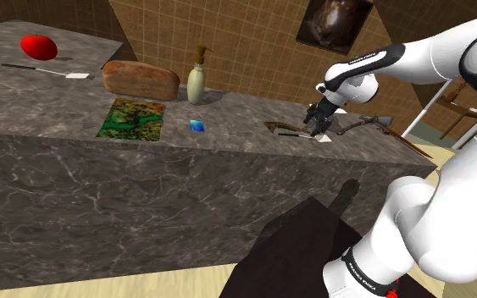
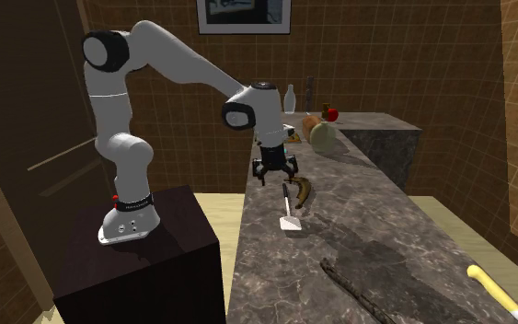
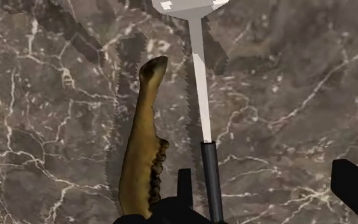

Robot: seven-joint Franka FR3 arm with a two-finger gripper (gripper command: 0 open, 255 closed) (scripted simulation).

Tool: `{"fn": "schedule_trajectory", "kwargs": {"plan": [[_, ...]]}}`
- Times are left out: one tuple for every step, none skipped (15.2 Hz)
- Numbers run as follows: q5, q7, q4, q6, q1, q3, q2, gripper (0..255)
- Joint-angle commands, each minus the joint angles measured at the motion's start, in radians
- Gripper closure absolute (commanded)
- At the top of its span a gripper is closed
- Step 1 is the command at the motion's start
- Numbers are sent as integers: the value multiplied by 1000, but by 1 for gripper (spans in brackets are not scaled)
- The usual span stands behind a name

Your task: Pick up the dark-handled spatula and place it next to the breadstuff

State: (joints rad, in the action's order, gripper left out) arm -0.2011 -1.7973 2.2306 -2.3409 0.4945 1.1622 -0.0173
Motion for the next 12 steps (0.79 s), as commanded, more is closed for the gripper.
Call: {"fn": "schedule_trajectory", "kwargs": {"plan": [[-306,-286,-85,46,-2,32,219,0],[-292,-283,-89,40,-57,-25,211,0],[-309,-294,-88,33,-76,-46,224,0],[-329,-306,-87,27,-88,-59,239,0],[-348,-319,-87,22,-99,-71,253,0],[-368,-331,-86,16,-109,-84,268,0],[-386,-343,-86,11,-120,-96,282,0],[-405,-355,-86,5,-131,-109,296,0],[-433,-372,-87,-3,-146,-128,318,0],[-433,-372,-87,-3,-147,-129,318,0],[-433,-372,-87,-3,-147,-129,318,0],[-433,-372,-87,-3,-147,-129,318,0]]}}
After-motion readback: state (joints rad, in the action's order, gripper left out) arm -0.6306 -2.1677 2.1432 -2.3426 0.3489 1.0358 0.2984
